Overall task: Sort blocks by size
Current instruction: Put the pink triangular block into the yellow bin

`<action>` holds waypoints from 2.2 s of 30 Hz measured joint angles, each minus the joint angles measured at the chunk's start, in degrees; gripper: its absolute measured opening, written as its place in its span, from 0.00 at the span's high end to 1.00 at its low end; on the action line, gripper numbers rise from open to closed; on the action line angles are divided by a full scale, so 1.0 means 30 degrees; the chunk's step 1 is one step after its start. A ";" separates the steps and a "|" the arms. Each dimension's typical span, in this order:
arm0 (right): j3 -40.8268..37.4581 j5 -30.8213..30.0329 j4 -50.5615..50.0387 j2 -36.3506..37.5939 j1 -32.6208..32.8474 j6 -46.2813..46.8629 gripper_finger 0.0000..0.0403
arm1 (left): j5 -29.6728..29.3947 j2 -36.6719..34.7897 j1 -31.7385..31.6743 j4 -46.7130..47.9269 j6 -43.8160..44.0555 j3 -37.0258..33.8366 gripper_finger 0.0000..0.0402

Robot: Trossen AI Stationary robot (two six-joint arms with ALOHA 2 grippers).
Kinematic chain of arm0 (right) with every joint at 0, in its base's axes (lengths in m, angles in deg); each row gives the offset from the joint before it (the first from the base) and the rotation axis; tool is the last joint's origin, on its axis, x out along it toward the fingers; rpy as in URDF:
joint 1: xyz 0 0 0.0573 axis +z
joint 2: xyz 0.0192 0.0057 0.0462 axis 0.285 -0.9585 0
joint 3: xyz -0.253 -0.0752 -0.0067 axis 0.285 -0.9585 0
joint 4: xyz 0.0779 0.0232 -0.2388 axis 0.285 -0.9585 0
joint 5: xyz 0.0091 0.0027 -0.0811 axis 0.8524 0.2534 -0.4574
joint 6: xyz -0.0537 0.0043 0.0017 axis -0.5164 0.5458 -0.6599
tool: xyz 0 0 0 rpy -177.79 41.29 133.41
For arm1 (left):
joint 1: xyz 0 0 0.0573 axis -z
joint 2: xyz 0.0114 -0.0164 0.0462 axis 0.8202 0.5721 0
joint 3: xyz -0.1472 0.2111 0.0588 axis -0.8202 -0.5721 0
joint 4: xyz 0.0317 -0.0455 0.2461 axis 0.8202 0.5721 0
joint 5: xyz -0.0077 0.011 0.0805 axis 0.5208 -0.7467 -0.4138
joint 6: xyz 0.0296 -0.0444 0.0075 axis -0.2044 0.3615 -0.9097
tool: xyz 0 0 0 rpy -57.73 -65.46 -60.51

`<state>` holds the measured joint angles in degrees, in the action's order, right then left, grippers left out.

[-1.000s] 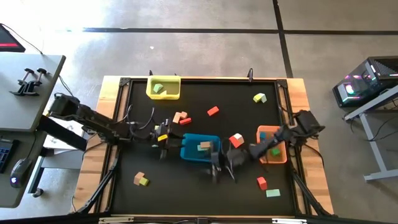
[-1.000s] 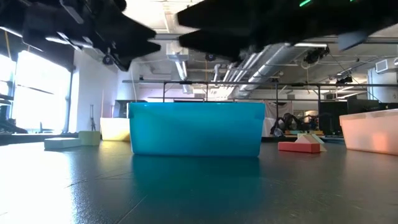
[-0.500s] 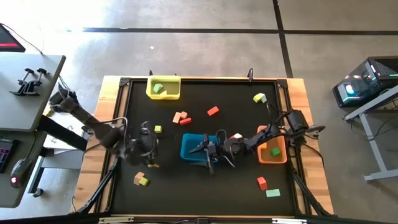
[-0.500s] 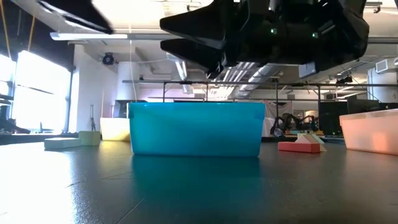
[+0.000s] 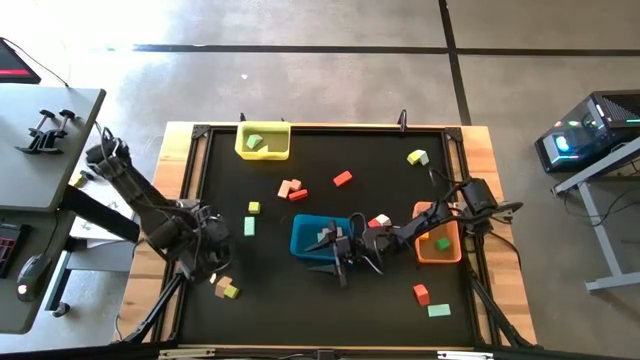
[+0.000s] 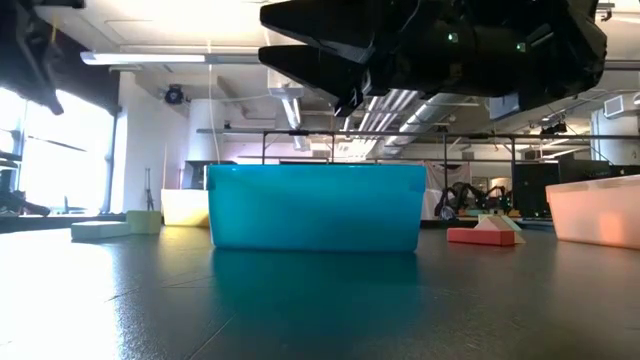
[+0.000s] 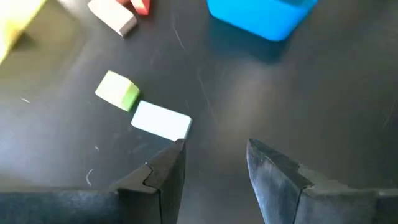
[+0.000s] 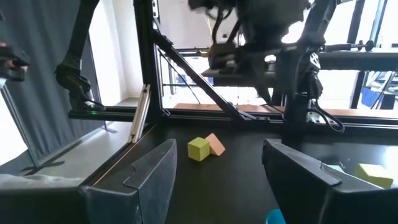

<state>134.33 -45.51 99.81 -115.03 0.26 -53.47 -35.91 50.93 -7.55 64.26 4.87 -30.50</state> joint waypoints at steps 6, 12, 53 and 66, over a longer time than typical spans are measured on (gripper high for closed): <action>0.0000 -0.0007 0.0000 0.0000 0.0000 0.0232 0.42 | -0.2639 0.0006 -0.0202 -0.1470 0.2983 -0.2422 0.61; 0.0000 -0.0007 0.0000 0.0000 0.0000 0.0488 0.42 | -0.3401 -0.0017 -0.1717 -0.1790 0.5970 -0.4397 0.58; 0.0000 -0.0022 -0.0114 0.0022 0.0000 0.0940 0.42 | -0.0815 -0.0022 -0.8832 -1.0222 0.0036 -0.7678 0.27; 0.0000 -0.0022 -0.0139 0.0023 0.0001 0.0947 0.42 | -0.0937 -0.0029 -0.5283 -0.5997 0.3377 -0.5698 0.27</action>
<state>134.33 -45.58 99.39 -114.95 0.26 -50.63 -38.72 50.85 -23.40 46.27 15.00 -47.59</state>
